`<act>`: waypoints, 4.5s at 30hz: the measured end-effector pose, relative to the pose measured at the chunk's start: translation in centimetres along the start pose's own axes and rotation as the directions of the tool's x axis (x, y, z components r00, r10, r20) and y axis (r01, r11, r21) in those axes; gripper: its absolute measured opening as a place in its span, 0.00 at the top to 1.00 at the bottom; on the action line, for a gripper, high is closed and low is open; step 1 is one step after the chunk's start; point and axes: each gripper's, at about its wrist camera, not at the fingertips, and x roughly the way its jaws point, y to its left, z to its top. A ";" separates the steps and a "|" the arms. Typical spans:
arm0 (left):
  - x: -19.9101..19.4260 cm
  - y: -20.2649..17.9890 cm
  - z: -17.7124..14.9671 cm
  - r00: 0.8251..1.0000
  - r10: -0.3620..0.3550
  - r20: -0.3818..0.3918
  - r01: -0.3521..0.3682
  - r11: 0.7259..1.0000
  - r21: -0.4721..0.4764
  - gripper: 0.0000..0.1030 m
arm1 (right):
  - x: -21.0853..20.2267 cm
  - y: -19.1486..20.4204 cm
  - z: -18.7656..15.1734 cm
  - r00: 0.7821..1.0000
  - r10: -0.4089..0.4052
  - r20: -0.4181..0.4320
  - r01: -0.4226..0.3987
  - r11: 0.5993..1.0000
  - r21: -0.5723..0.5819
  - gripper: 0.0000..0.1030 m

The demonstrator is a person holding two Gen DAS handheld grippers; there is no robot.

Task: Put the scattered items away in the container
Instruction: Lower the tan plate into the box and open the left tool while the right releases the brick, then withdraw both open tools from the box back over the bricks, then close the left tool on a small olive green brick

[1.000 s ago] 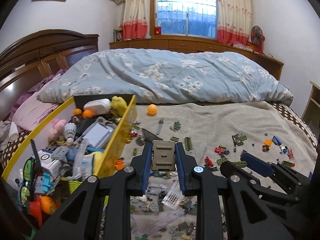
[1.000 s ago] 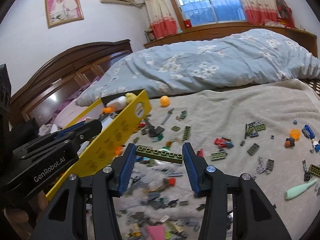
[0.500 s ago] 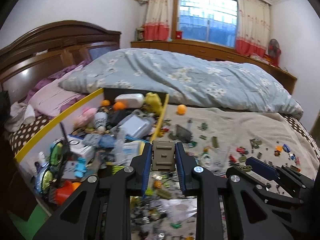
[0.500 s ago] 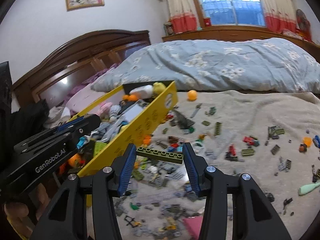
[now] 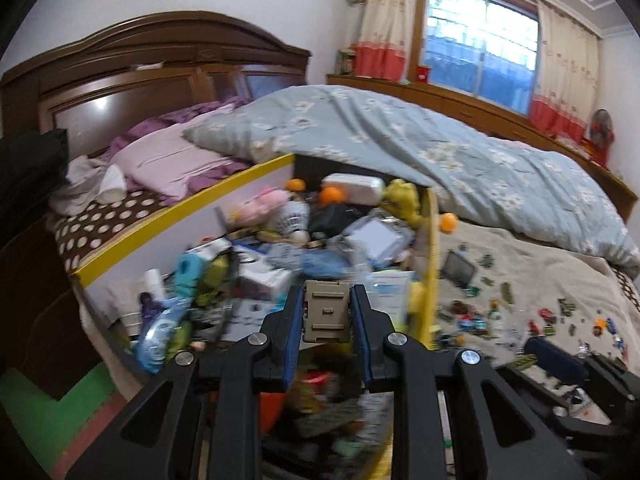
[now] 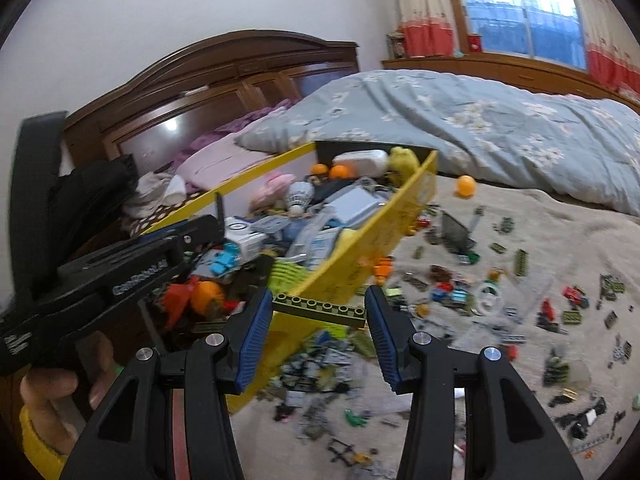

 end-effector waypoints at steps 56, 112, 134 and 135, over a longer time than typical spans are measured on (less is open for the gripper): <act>2.0 6.7 -0.9 0.996 0.089 -0.033 -0.092 0.987 -0.128 0.38 | 3.7 5.9 -0.5 0.992 0.123 0.010 -0.122 0.986 -0.115 0.44; 16.8 -47.1 -7.0 0.846 -0.346 -0.404 0.515 0.728 0.454 0.38 | -7.8 -42.9 -5.4 0.797 -0.584 -0.156 0.595 0.713 0.370 0.44; 19.5 -44.5 -5.1 0.812 -0.399 -0.426 0.539 0.793 0.285 0.72 | -7.6 -44.2 -7.2 0.803 -0.552 -0.224 0.585 0.658 0.474 0.44; 19.6 -45.0 -5.0 0.812 -0.394 -0.430 0.538 0.792 0.290 0.72 | -7.5 -44.2 -7.2 0.803 -0.553 -0.223 0.585 0.658 0.475 0.44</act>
